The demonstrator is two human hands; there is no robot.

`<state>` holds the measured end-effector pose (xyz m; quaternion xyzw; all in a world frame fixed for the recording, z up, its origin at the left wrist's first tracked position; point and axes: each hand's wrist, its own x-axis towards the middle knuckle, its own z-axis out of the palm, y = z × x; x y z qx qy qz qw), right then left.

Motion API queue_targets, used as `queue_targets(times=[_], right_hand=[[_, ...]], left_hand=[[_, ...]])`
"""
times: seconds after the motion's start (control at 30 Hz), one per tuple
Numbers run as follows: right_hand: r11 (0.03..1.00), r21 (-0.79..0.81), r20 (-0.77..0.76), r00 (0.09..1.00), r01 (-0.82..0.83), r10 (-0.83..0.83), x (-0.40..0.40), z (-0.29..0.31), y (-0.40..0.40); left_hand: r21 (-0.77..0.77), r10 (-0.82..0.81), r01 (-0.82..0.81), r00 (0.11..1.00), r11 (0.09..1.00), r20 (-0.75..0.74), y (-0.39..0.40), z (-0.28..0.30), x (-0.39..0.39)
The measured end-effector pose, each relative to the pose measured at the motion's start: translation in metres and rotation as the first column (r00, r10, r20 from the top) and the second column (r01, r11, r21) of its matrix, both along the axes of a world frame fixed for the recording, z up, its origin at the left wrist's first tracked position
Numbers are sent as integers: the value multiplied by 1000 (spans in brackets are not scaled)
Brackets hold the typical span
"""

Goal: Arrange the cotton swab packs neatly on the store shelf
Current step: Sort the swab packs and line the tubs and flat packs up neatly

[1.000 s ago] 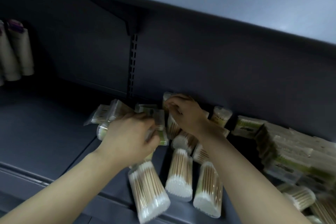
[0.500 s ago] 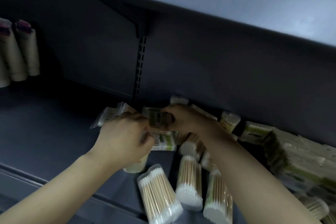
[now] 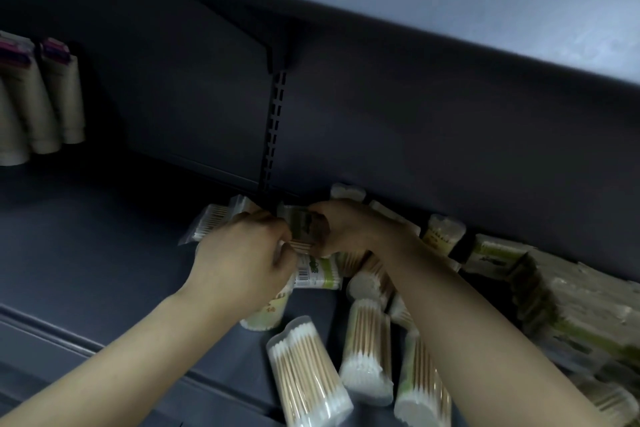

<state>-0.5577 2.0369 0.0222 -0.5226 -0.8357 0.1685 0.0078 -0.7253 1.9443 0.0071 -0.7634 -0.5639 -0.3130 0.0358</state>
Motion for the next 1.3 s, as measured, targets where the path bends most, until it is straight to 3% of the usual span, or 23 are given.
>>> queue_targets(times=[0.23,0.43,0.6,0.8,1.0,1.3], right_hand=[[977,213,-131,991,-6,35,4,14,-11],[925,380,-70,997,12,16,18,38,-34],[906,417,-132,991,71,-17,42,50,-59],[888,444,-80,993,116,-89,76,48,-88],[910,361,-59,979,202,-194,108,36,-118],[900,318,-150,953,297,-262,147,20,-148]], left_hand=[[22,48,-48,999,999,-11,-2,4,3],[36,58,-58,998,998,-14,-6,8,13],[80,27,-27,1000,996,1,-11,11,25],[144,-1,-6,999,990,55,-14,12,51],[202,-127,117,991,972,36,-16,9,91],[-33,-83,82,996,996,-32,-20,9,146]])
